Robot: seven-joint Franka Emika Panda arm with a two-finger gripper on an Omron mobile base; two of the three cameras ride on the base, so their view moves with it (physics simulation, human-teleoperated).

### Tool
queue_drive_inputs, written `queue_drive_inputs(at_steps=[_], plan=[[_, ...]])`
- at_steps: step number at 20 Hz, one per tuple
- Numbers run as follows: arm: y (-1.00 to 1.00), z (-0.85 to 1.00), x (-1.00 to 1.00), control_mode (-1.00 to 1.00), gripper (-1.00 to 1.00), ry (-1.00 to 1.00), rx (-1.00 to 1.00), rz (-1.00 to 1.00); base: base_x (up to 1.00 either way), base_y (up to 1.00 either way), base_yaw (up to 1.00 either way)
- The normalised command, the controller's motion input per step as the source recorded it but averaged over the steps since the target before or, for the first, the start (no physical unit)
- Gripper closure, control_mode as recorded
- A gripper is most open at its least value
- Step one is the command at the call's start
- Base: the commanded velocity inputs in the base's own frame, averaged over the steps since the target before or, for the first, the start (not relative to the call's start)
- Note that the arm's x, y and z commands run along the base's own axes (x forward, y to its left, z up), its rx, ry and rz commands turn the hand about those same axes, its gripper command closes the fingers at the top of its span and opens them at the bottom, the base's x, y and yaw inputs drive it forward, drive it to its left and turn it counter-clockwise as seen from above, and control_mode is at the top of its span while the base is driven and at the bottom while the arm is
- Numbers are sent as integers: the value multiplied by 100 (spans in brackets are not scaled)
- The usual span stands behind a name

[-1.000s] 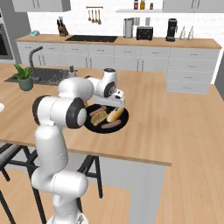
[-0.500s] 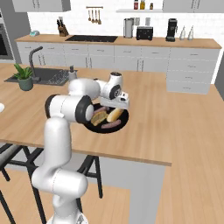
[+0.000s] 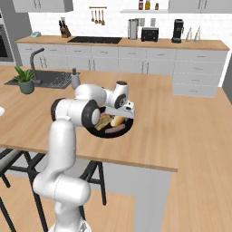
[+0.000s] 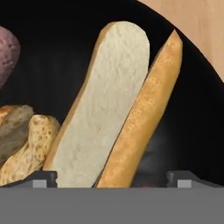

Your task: Place one bun and one sausage from the bowl on each plate.

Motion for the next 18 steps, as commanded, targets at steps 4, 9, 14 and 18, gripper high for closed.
queue_drive_inputs(at_steps=[4,9,14,18], plan=[[0,-14,26,-100,-100,0,0,1,0,0,0],[0,-14,1,-100,100,0,0,1,0,0,0],[1,6,0,-100,100,0,-1,0,0,0,0],[3,62,-1,-100,100,4,-11,-1,0,0,0]])
